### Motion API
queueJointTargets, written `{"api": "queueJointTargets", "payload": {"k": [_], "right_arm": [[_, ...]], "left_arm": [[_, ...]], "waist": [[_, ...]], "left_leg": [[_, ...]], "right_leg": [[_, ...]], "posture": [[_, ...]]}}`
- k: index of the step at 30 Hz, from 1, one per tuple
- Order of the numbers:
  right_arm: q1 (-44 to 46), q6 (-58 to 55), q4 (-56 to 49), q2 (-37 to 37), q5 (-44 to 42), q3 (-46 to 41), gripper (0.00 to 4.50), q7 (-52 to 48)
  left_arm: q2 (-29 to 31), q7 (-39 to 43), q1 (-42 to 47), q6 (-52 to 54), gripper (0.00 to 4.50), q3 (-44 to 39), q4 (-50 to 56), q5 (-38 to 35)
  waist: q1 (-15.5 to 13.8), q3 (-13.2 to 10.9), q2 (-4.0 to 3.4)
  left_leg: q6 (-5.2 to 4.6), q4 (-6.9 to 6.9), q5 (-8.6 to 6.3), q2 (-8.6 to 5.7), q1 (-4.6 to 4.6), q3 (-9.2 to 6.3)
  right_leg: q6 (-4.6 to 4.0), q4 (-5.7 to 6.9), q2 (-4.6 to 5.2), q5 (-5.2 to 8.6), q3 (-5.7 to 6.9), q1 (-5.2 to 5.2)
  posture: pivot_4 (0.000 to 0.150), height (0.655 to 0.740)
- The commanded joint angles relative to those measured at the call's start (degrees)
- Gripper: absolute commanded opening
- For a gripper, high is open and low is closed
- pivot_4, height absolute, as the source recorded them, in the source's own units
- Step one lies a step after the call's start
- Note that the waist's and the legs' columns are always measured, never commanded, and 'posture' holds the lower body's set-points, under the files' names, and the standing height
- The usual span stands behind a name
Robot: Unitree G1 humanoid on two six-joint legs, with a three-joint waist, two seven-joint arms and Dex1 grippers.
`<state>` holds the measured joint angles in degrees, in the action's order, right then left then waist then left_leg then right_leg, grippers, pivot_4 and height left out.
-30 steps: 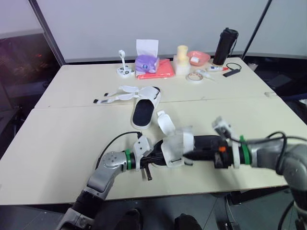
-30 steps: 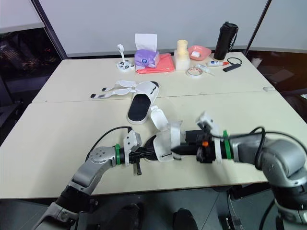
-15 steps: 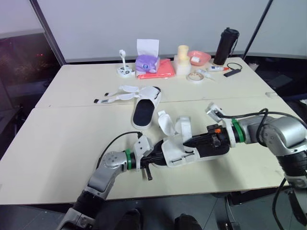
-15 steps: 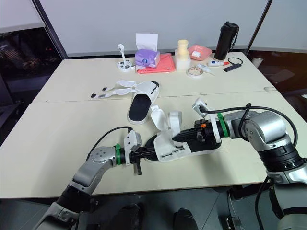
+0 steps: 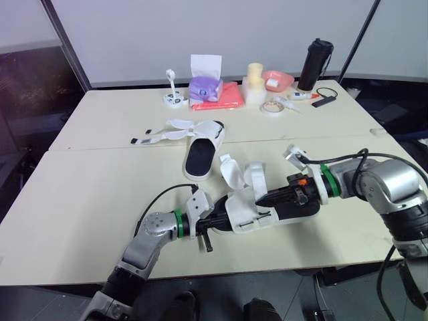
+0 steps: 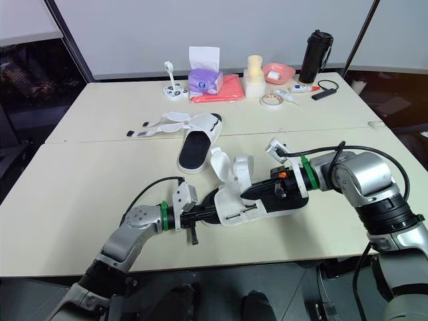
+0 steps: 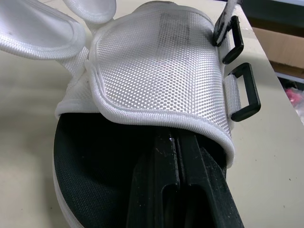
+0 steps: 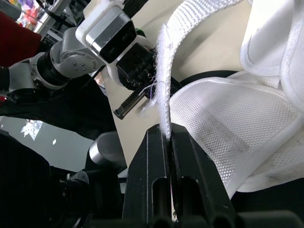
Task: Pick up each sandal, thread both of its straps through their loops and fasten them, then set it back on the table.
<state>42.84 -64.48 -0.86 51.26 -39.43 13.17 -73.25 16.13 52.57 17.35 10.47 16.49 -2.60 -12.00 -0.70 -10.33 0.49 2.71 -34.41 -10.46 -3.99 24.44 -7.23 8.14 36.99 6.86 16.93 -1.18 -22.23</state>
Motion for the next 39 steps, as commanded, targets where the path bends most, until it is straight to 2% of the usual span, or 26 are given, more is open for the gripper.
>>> {"api": "queueJointTargets", "payload": {"k": [1, 10, 20, 27, 33, 39], "right_arm": [[1.9, -0.9, -0.6, 0.0, -0.2, -0.4, 0.03, -1.1], [2.3, -2.5, -0.9, -1.3, -0.3, 0.2, 0.03, -1.3], [2.6, -0.3, 1.4, -1.5, 3.3, 5.0, 0.03, -3.7], [6.0, 6.8, 11.7, -3.3, 11.2, 10.1, 0.03, -6.5], [10.9, 12.7, 22.2, -6.9, 16.8, 10.8, 0.03, -7.7], [11.4, 15.5, 24.0, -7.3, 20.3, 12.0, 0.03, -11.2]], "left_arm": [[0.6, -0.5, -1.7, 0.9, 0.00, 0.7, -0.8, 0.9], [0.6, -1.0, -2.5, 1.4, 0.00, 0.9, 0.4, 0.8], [0.6, -1.3, -2.7, 2.2, 0.00, 1.3, 1.2, 0.8], [0.2, -1.9, -2.9, 2.5, 0.00, 1.5, 1.5, 0.6], [0.1, -2.3, -3.3, 2.7, 0.00, 1.5, 2.0, 0.6], [0.0, -2.8, -3.5, 3.0, 0.00, 1.5, 2.5, 0.5]], "waist": [[0.0, 0.0, 0.00], [0.0, 0.0, 0.00], [0.0, 0.0, 0.00], [0.1, 0.0, -0.02], [0.1, 0.0, -0.01], [0.1, 0.1, -0.01]], "left_leg": [[0.00, 0.00, 0.00, 0.00, 0.00, 0.00], [0.00, 0.01, 0.00, 0.00, 0.00, 0.00], [0.00, 0.02, 0.00, 0.00, 0.00, 0.01], [0.01, 0.01, 0.00, 0.00, -0.04, 0.01], [0.01, 0.01, 0.00, -0.02, -0.03, -0.01], [0.01, 0.00, 0.00, -0.03, -0.03, -0.01]], "right_leg": [[0.00, 0.00, 0.00, 0.00, 0.00, 0.00], [0.00, 0.00, 0.00, 0.00, -0.01, -0.02], [0.00, 0.00, 0.00, 0.00, 0.00, -0.02], [0.00, 0.01, 0.00, 0.00, 0.00, 0.02], [0.00, 0.03, 0.00, -0.01, 0.00, 0.01], [0.01, 0.06, 0.00, -0.01, -0.01, 0.01]], "posture": [[0.150, 0.7400], [0.150, 0.7400], [0.150, 0.7400], [0.150, 0.7400], [0.150, 0.7400], [0.150, 0.7400]]}}
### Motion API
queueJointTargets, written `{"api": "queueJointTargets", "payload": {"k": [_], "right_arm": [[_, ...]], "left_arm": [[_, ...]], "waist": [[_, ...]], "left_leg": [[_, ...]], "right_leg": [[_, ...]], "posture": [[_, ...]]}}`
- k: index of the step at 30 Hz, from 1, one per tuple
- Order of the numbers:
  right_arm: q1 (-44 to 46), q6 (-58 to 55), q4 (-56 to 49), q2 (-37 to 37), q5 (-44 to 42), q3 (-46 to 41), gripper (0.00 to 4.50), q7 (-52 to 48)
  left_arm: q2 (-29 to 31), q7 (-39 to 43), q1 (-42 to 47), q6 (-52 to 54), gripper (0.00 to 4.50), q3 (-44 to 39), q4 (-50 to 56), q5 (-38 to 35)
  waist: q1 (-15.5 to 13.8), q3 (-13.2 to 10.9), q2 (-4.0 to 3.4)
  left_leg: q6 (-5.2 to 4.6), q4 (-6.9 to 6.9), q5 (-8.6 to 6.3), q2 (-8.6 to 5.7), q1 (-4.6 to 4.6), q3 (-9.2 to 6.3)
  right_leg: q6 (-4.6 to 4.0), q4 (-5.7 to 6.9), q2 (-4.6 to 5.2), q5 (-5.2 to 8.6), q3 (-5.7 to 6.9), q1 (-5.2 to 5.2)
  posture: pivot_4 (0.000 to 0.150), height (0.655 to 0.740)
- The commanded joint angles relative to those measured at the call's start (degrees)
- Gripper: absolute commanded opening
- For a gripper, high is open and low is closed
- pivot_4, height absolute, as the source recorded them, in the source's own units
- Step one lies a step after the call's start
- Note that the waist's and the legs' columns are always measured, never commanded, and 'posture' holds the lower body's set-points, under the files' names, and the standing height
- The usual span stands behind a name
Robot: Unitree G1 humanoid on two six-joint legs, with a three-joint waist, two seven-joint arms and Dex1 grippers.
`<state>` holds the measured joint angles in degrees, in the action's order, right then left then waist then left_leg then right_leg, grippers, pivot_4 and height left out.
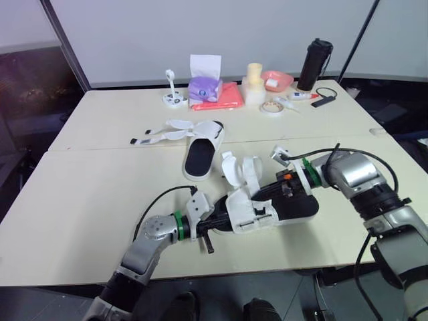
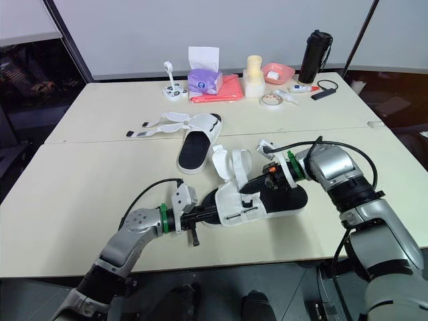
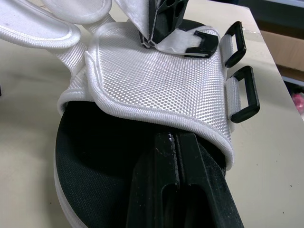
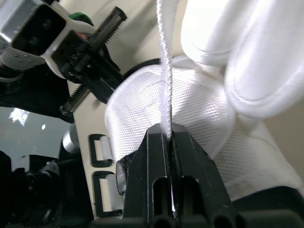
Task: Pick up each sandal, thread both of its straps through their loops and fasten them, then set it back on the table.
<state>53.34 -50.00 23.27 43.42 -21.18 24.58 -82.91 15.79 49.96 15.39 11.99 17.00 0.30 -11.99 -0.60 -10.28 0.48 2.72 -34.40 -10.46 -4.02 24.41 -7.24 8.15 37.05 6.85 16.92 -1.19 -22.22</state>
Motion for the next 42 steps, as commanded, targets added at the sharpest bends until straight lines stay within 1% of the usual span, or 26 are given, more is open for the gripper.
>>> {"api": "queueJointTargets", "payload": {"k": [1, 6, 11, 20, 31, 42], "right_arm": [[0.6, 0.9, -0.9, 0.9, 2.2, 0.7, 0.03, -2.3], [0.6, -1.2, -3.5, 1.6, 2.2, 0.1, 0.03, -4.7], [-1.1, -3.1, -8.8, 2.9, 1.4, -0.4, 0.03, -5.6], [-4.3, -3.1, -14.8, 3.7, 0.8, -3.0, 0.03, -3.9], [-9.1, -0.7, -24.8, 5.1, -0.2, -6.9, 0.03, -1.6], [-13.6, -1.7, -31.0, 6.5, -2.4, -9.2, 0.03, 1.6]], "left_arm": [[0.4, -0.2, -1.6, 1.5, 0.00, 0.9, -0.3, 0.4], [0.4, -0.4, -1.5, 1.8, 0.00, 1.0, 0.1, 0.4], [0.3, -0.3, -1.3, 1.9, 0.00, 1.0, 0.0, 0.4], [0.4, -0.2, -1.0, 1.9, 0.00, 1.1, 0.0, 0.5], [0.3, -0.3, -0.9, 2.2, 0.00, 1.0, 0.1, 0.4], [0.3, -0.1, -0.9, 2.1, 0.00, 1.1, -0.1, 0.4]], "waist": [[0.0, 0.0, 0.00], [0.0, 0.0, -0.01], [-0.1, 0.0, -0.01], [0.0, 0.0, -0.01], [0.0, 0.0, -0.01], [0.0, 0.0, -0.01]], "left_leg": [[0.00, 0.00, 0.00, 0.00, 0.00, 0.00], [0.00, 0.01, 0.00, 0.00, 0.00, 0.00], [0.01, 0.01, -0.01, 0.00, 0.01, -0.01], [0.01, 0.03, -0.01, 0.00, 0.02, -0.01], [0.01, 0.04, -0.01, 0.00, 0.02, -0.01], [0.01, 0.03, -0.01, 0.01, 0.01, -0.01]], "right_leg": [[0.00, 0.00, 0.00, 0.00, 0.00, 0.00], [0.00, 0.00, 0.00, 0.00, 0.00, -0.01], [0.00, 0.00, 0.00, 0.00, 0.00, -0.02], [0.00, -0.01, 0.00, 0.00, 0.00, -0.03], [0.00, -0.01, 0.00, 0.00, 0.00, -0.03], [0.00, 0.00, 0.00, 0.00, 0.00, -0.03]], "posture": [[0.150, 0.7400], [0.150, 0.7400], [0.150, 0.7400], [0.150, 0.7400], [0.150, 0.7400], [0.150, 0.7400]]}}
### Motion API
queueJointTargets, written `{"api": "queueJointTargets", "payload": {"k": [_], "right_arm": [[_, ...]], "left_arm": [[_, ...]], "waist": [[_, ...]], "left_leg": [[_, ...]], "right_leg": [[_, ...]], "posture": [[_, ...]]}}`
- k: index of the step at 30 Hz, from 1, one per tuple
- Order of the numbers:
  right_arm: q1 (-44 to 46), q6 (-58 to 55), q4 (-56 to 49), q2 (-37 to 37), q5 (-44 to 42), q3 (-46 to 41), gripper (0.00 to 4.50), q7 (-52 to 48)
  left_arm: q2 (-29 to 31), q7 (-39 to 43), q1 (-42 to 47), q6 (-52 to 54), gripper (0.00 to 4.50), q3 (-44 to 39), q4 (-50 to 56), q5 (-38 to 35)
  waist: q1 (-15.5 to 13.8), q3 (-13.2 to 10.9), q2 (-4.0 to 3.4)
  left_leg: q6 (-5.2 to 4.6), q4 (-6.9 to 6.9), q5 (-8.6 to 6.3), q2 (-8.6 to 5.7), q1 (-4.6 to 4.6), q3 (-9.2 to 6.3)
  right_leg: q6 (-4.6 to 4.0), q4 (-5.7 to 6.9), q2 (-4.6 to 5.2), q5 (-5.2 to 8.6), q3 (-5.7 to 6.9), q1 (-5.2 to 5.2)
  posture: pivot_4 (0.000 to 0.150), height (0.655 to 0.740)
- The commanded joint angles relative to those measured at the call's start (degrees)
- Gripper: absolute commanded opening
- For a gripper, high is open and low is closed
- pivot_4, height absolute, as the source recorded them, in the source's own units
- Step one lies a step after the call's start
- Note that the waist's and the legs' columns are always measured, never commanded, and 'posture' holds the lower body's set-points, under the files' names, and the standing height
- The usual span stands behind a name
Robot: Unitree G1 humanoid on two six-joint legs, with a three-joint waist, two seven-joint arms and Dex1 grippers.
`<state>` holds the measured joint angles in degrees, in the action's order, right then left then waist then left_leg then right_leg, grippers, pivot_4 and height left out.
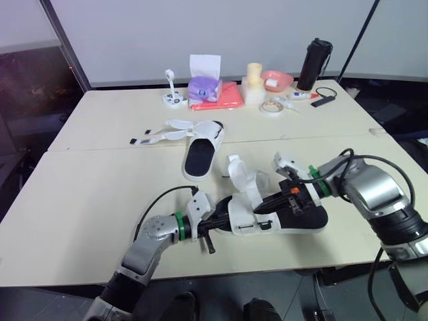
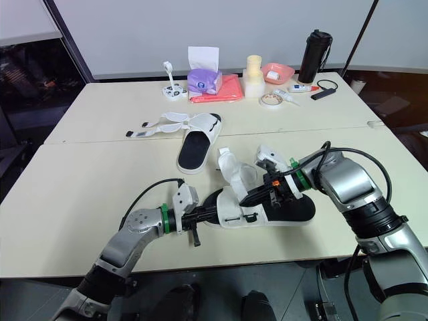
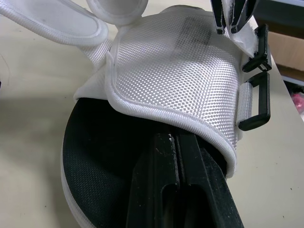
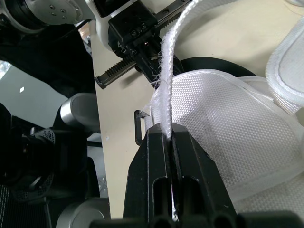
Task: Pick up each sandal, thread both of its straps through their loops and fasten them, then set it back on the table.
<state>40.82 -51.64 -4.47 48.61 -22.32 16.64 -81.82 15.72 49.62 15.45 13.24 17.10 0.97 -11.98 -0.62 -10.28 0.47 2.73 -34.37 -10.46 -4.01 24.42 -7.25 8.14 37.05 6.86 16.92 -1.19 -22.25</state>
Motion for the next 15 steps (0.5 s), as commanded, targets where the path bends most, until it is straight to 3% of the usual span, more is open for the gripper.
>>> {"api": "queueJointTargets", "payload": {"k": [1, 12, 15], "right_arm": [[-1.8, 0.0, -3.8, 1.6, -1.3, -1.3, 0.03, 0.7], [-7.1, 3.0, -7.7, 3.5, 0.4, -1.0, 0.03, 4.9], [-7.3, 3.2, -7.9, 4.0, 0.3, -1.7, 0.96, 5.7]], "left_arm": [[0.3, 0.3, -0.9, 0.8, 0.00, 1.0, -0.9, 0.4], [0.3, 0.9, -0.5, -0.2, 0.00, 1.0, -2.3, 0.6], [0.2, 1.0, -0.3, -0.5, 0.00, 1.1, -2.8, 0.7]], "waist": [[0.0, 0.0, 0.00], [0.0, 0.0, 0.01], [-0.1, 0.0, 0.01]], "left_leg": [[0.00, 0.00, 0.00, 0.00, 0.00, 0.00], [0.00, -0.01, 0.00, 0.01, -0.03, 0.00], [0.00, -0.02, 0.00, 0.01, -0.03, 0.00]], "right_leg": [[0.00, 0.00, 0.00, 0.00, 0.00, 0.00], [0.00, 0.00, 0.00, 0.00, 0.00, 0.04], [0.00, 0.00, 0.00, 0.00, 0.01, 0.04]], "posture": [[0.150, 0.7400], [0.150, 0.7400], [0.150, 0.7400]]}}
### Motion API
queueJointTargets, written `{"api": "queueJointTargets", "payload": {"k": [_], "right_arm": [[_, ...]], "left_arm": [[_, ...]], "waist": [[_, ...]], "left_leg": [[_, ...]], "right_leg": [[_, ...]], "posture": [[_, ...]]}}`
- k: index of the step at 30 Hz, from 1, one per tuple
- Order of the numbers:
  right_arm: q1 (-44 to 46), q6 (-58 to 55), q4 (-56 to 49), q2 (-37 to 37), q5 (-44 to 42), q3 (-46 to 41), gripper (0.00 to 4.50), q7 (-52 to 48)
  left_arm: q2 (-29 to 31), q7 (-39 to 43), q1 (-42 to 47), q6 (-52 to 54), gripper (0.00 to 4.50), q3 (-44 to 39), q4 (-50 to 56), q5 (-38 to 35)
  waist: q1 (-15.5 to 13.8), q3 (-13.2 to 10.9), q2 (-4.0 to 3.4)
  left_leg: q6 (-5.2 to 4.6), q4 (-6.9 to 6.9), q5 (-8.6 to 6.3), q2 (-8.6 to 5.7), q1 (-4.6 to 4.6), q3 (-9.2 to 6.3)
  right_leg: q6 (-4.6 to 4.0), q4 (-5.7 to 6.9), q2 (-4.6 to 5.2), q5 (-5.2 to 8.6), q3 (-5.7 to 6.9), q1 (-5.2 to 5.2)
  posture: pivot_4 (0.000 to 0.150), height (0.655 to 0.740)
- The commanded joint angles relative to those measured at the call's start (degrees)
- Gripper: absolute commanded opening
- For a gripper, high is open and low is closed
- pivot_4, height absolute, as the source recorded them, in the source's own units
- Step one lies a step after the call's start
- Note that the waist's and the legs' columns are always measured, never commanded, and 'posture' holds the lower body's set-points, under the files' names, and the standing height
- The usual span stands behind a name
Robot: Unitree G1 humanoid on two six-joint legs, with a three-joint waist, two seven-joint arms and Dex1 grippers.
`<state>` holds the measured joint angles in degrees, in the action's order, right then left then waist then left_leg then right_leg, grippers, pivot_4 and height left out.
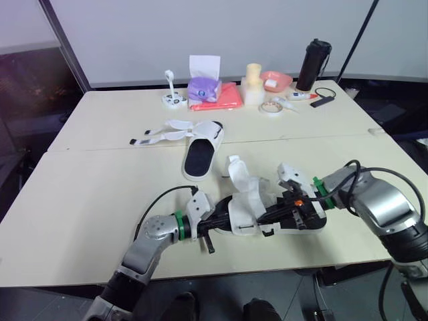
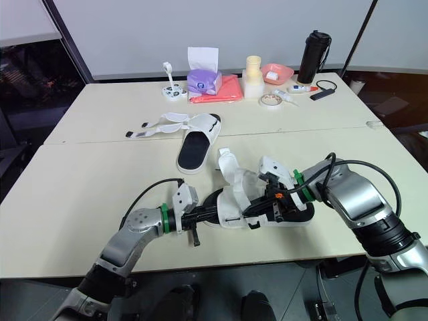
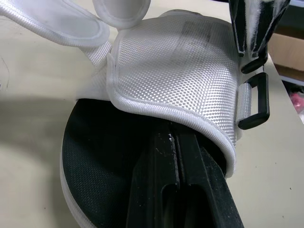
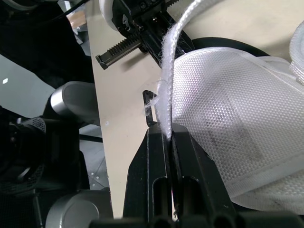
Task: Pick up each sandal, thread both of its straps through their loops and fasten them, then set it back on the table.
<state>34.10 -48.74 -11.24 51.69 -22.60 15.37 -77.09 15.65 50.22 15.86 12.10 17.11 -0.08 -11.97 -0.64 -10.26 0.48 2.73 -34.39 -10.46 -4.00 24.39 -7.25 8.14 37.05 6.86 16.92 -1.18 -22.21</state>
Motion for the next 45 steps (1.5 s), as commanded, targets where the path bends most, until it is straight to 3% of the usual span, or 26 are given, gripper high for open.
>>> {"api": "queueJointTargets", "payload": {"k": [1, 7, 16, 22, 32, 45], "right_arm": [[-0.6, 0.4, -1.2, 1.1, 0.6, -0.6, 1.40, 1.3], [-0.9, -0.5, -3.0, 4.2, -0.4, -4.0, 4.47, 2.8], [-10.2, -10.9, -15.9, 11.0, -10.6, -19.0, 4.47, 6.3], [-21.6, -19.0, -23.3, 8.1, -18.4, -27.5, 4.47, 12.9], [-26.6, -18.3, -21.2, 1.9, -20.1, -24.8, 4.47, 21.7], [-20.7, -20.4, -19.6, -5.0, -24.3, -19.6, 4.47, 27.5]], "left_arm": [[0.2, 0.5, -0.6, 0.5, 0.00, 1.1, -1.9, 0.7], [-0.1, 0.6, -0.2, 0.0, 0.00, 1.2, -2.7, 0.8], [-0.8, 0.7, 0.3, -0.5, 0.00, 1.3, -3.7, 0.9], [-1.0, 0.8, 0.7, -0.6, 0.00, 1.3, -4.1, 1.0], [-1.1, 1.4, 1.5, -0.5, 0.00, 1.6, -4.5, 1.0], [-0.9, 0.8, 1.1, 0.2, 0.00, 1.4, -3.5, 0.9]], "waist": [[-0.1, 0.0, 0.00], [-0.1, 0.0, 0.00], [-0.3, 0.0, 0.00], [-0.3, 0.0, 0.01], [-0.3, 0.0, 0.00], [-0.1, 0.0, 0.01]], "left_leg": [[0.00, 0.00, 0.00, 0.00, 0.00, 0.00], [0.00, -0.03, 0.00, -0.01, 0.01, 0.00], [-0.01, -0.10, -0.01, 0.00, 0.06, 0.00], [-0.07, -0.36, -0.05, 0.01, 0.11, 0.01], [-0.14, -0.61, -0.09, 0.01, 0.10, 0.00], [-0.15, -0.61, -0.10, 0.01, 0.10, -0.03]], "right_leg": [[0.00, 0.00, 0.00, 0.00, 0.00, 0.00], [0.00, 0.00, 0.00, 0.00, 0.00, 0.01], [0.00, -0.01, 0.02, 0.00, 0.00, 0.01], [-0.01, -0.02, 0.03, 0.01, 0.02, 0.12], [-0.12, -0.07, 0.03, 0.08, 0.04, 0.32], [-0.05, -0.07, 0.03, 0.04, 0.05, 0.31]], "posture": [[0.150, 0.7400], [0.150, 0.7400], [0.150, 0.7400], [0.150, 0.7400], [0.150, 0.7400], [0.150, 0.7400]]}}
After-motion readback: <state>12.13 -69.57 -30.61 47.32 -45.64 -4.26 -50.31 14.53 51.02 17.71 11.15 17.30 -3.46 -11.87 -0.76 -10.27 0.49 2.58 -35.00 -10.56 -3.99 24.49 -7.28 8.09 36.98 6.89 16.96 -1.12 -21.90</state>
